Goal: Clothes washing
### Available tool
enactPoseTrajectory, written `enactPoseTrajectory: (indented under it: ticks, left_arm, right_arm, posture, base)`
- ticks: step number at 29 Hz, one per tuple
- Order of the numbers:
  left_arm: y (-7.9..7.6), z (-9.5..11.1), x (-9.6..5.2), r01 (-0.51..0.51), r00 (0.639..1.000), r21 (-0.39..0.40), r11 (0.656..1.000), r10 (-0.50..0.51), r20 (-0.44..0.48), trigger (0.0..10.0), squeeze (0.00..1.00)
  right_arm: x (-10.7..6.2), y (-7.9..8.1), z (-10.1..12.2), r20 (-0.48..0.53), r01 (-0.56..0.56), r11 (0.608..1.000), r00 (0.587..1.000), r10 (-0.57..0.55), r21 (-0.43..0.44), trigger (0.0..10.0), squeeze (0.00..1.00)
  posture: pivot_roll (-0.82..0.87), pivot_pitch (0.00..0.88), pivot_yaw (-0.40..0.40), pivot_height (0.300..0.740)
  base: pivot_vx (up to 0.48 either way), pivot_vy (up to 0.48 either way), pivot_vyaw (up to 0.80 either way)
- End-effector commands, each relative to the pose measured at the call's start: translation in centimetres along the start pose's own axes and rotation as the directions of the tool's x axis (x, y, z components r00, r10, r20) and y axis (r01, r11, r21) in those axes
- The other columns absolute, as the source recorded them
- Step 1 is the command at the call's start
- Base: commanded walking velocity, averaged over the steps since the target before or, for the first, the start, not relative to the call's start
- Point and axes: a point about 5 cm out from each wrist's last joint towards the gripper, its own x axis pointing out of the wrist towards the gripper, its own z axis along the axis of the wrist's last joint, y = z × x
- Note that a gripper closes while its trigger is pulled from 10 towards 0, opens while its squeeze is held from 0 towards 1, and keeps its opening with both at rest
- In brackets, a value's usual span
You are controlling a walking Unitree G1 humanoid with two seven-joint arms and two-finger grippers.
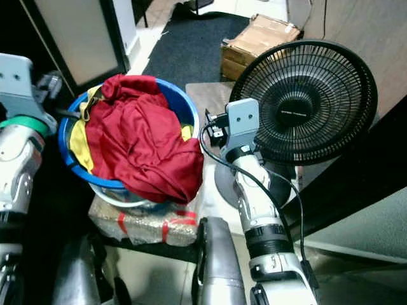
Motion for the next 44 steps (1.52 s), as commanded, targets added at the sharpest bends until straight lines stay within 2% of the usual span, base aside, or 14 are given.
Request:
enactPoseTrajectory:
  ticks: [1, 4, 9, 10, 13, 15, 17, 19, 22, 26, 29, 34, 36, 44]
  left_arm:
    - [-0.8, 0.4, -0.1, 0.010, 1.000, -0.036, 0.999, -0.011, -0.011, 10.0, 0.00]
    - [-1.7, 1.7, 1.0, -0.048, 0.999, -0.133, 0.990, 0.048, -0.004, 10.0, 0.00]
    - [-2.4, 2.6, 2.5, -0.086, 0.996, -0.178, 0.980, 0.084, -0.020, 10.0, 0.00]
    - [-2.6, 2.9, 3.5, -0.099, 0.995, -0.178, 0.979, 0.094, -0.033, 10.0, 0.00]
    - [-2.6, 2.9, 3.5, -0.099, 0.995, -0.178, 0.979, 0.094, -0.033, 10.0, 0.00]
    - [-2.4, 2.5, 5.5, -0.162, 0.985, -0.145, 0.976, 0.150, -0.088, 10.0, 0.00]
    - [-2.4, 2.5, 5.5, -0.162, 0.985, -0.145, 0.976, 0.150, -0.088, 10.0, 0.00]
    - [-1.9, 1.5, 6.6, -0.201, 0.972, -0.113, 0.973, 0.184, -0.146, 10.0, 0.00]
    - [-1.6, -0.7, 6.0, -0.180, 0.955, -0.115, 0.977, 0.145, -0.260, 10.0, 0.00]
    - [-1.5, -2.3, 5.0, -0.171, 0.935, -0.124, 0.977, 0.121, -0.334, 10.0, 0.00]
    - [-0.6, -4.1, 3.1, -0.188, 0.908, -0.154, 0.970, 0.112, -0.403, 10.0, 0.00]
    - [0.1, -4.0, 2.8, -0.211, 0.906, -0.165, 0.963, 0.130, -0.402, 10.0, 0.00]
    - [0.5, -3.0, 3.0, -0.226, 0.918, -0.186, 0.956, 0.145, -0.369, 10.0, 0.00]
    - [0.1, -1.5, 2.9, -0.184, 0.941, -0.209, 0.960, 0.110, -0.320, 10.0, 0.00]
  right_arm:
    - [-0.4, 0.4, -0.3, -0.017, -0.028, 0.999, 0.999, 0.028, -0.017, 10.0, 0.00]
    - [0.0, 0.9, 0.1, -0.009, -0.063, 0.996, 0.998, 0.062, -0.061, 10.0, 0.00]
    - [0.7, 1.6, 0.5, -0.011, -0.095, 0.991, 0.995, 0.095, -0.096, 10.0, 0.00]
    - [1.5, 1.9, 0.6, -0.021, -0.115, 0.988, 0.993, 0.114, -0.101, 10.0, 0.00]
    - [1.5, 1.9, 0.6, -0.021, -0.115, 0.988, 0.993, 0.114, -0.101, 10.0, 0.00]
    - [3.3, 2.3, 0.4, -0.067, -0.138, 0.983, 0.989, 0.131, -0.118, 10.0, 0.00]
    - [3.3, 2.3, 0.4, -0.067, -0.138, 0.983, 0.989, 0.131, -0.118, 10.0, 0.00]
    - [4.2, 2.3, -0.4, -0.148, -0.168, 0.977, 0.978, 0.148, -0.131, 10.0, 0.00]
    - [3.6, 2.4, -1.9, -0.241, -0.208, 0.974, 0.953, 0.181, -0.090, 10.0, 0.00]
    - [3.3, 2.8, -2.1, -0.256, -0.236, 0.971, 0.942, 0.217, -0.047, 10.0, 0.00]
    - [3.5, 3.8, -1.5, -0.235, -0.290, 0.954, 0.925, 0.299, 0.072, 10.0, 0.00]
    - [4.0, 4.5, -0.9, -0.207, -0.332, 0.935, 0.913, 0.351, 0.123, 10.0, 0.00]
    - [4.2, 6.0, 0.3, -0.141, -0.430, 0.891, 0.883, 0.448, 0.143, 10.0, 0.00]
    - [3.6, 8.2, 1.6, -0.061, -0.536, 0.829, 0.833, 0.550, 0.159, 10.0, 0.00]
  posture:
    - [-0.05, 0.079, 0.030, 0.495]
    - [-0.05, 0.079, 0.025, 0.495]
    - [-0.04, 0.078, 0.019, 0.495]
    - [-0.04, 0.079, 0.016, 0.495]
    - [-0.04, 0.079, 0.016, 0.495]
    - [-0.02, 0.082, 0.012, 0.495]
    - [-0.02, 0.082, 0.012, 0.495]
    - [-0.02, 0.084, 0.010, 0.495]
    - [-0.03, 0.092, 0.012, 0.495]
    - [-0.03, 0.099, 0.015, 0.495]
    - [-0.02, 0.111, 0.010, 0.495]
    - [-0.01, 0.113, 0.002, 0.495]
    - [-0.01, 0.109, -0.003, 0.495]
    - [-0.01, 0.110, 0.001, 0.495]
  base:
    - [0.000, 0.000, 0.00]
    - [0.000, 0.000, 0.00]
    - [0.000, 0.000, 0.00]
    - [0.000, 0.000, 0.00]
    - [0.000, 0.000, 0.00]
    - [0.000, 0.000, 0.00]
    - [0.000, 0.000, 0.00]
    - [0.000, 0.000, 0.00]
    - [0.000, 0.000, 0.00]
    - [0.000, 0.000, 0.00]
    - [0.000, 0.000, 0.00]
    - [0.000, 0.000, 0.00]
    - [0.000, 0.000, 0.00]
    - [0.000, 0.000, 0.00]
